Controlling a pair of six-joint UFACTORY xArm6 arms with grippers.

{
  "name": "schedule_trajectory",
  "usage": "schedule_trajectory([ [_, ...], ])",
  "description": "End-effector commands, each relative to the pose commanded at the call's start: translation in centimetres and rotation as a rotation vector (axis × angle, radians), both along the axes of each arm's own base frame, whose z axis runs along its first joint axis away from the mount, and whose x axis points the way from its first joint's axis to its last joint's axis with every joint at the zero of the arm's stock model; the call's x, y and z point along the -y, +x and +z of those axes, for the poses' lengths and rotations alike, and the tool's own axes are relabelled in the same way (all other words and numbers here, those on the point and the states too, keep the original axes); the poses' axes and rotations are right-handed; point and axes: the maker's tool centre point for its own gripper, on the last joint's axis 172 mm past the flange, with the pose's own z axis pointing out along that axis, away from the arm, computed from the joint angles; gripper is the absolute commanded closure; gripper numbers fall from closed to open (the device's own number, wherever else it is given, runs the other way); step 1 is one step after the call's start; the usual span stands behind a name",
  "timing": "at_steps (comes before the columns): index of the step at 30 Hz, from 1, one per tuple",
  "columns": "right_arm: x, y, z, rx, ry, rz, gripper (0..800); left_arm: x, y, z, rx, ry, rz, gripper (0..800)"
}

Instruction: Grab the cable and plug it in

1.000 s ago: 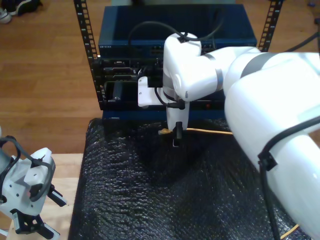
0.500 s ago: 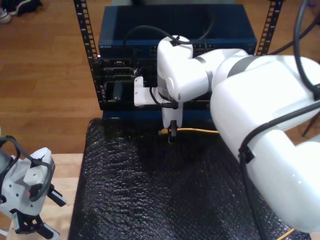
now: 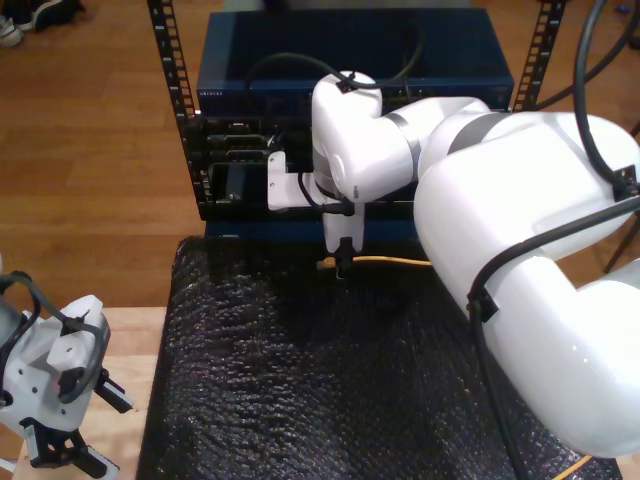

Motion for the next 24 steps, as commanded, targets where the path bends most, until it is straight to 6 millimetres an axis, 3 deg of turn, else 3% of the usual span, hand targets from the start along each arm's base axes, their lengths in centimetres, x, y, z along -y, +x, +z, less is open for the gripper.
schedule_trajectory([
  [5, 0.4, 0.0, 0.0, 0.011, -0.024, -0.002, 280, 0.0, 0.0, 0.0, 0.000, 0.000, 0.000, 0],
  [15, -0.7, -0.5, -0.1, 0.012, -0.027, 0.011, 300, 0.0, 0.0, 0.0, 0.000, 0.000, 0.000, 0],
  [24, 1.0, 0.1, -0.2, 0.081, -0.141, -0.009, 399, 0.0, 0.0, 0.0, 0.000, 0.000, 0.000, 0],
])
